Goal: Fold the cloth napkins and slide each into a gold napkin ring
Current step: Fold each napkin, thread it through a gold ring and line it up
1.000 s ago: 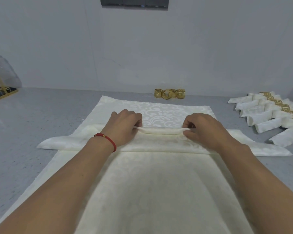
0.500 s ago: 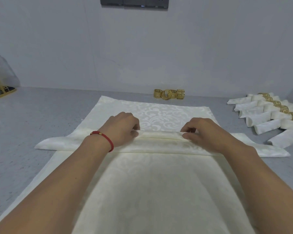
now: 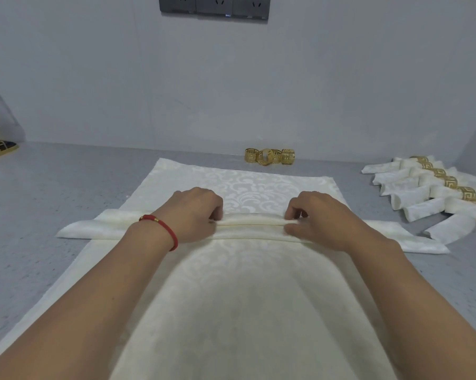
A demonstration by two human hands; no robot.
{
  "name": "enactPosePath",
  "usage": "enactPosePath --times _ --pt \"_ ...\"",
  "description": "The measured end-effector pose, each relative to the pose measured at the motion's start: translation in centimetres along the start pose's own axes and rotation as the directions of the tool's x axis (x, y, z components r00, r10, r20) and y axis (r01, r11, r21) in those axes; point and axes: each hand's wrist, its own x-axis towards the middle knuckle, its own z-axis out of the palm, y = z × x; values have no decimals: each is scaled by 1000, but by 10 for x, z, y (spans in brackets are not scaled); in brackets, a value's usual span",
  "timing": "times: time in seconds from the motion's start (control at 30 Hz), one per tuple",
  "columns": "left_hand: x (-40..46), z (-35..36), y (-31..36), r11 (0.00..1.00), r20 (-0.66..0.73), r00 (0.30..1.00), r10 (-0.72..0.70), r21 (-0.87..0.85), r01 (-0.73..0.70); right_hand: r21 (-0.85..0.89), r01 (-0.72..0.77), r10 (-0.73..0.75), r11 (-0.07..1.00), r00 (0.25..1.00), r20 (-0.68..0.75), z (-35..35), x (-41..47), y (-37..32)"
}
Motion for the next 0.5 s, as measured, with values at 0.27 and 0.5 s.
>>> enactPosePath --times 0.27,0.5 --pt "1 1 -3 999 29 999 -13 -49 15 144 4 -7 990 1000 22 5 -1 7" --pt "-1 -7 8 1000 32 999 25 14 -26 56 12 -15 998 998 54 -1 -1 -3"
